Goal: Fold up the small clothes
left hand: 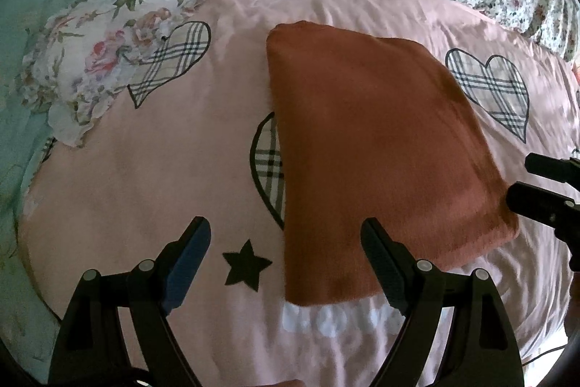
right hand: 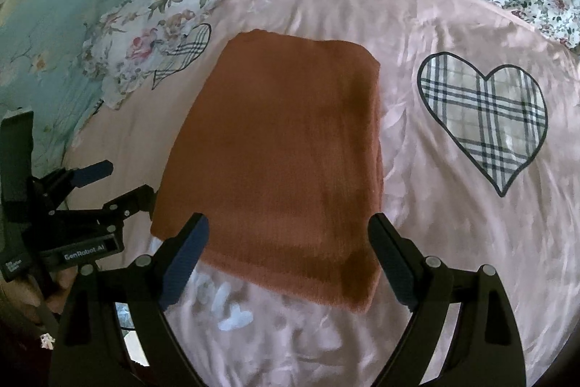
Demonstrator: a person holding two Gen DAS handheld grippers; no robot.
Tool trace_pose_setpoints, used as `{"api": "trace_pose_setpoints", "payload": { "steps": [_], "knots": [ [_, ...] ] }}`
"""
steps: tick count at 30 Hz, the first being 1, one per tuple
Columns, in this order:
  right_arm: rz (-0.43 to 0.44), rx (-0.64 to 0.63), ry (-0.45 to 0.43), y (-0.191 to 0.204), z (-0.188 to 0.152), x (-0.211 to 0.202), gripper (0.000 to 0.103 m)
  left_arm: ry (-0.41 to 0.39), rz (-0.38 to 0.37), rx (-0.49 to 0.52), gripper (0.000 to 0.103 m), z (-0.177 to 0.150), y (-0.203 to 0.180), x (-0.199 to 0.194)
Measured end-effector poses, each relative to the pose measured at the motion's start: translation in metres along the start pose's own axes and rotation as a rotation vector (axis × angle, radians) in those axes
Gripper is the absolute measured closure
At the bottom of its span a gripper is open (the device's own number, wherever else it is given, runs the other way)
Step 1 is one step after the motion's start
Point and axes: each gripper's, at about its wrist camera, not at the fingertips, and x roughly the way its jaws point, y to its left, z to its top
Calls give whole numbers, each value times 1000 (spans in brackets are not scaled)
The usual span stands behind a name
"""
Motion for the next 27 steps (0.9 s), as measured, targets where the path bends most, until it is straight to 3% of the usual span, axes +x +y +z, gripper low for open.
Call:
{"api": "trace_pose_setpoints", "payload": {
  "steps": [27],
  "knots": [
    [19, 40, 13, -25, 33, 32, 13, -2, -16, -36, 15, 31, -9, 26]
  ]
}}
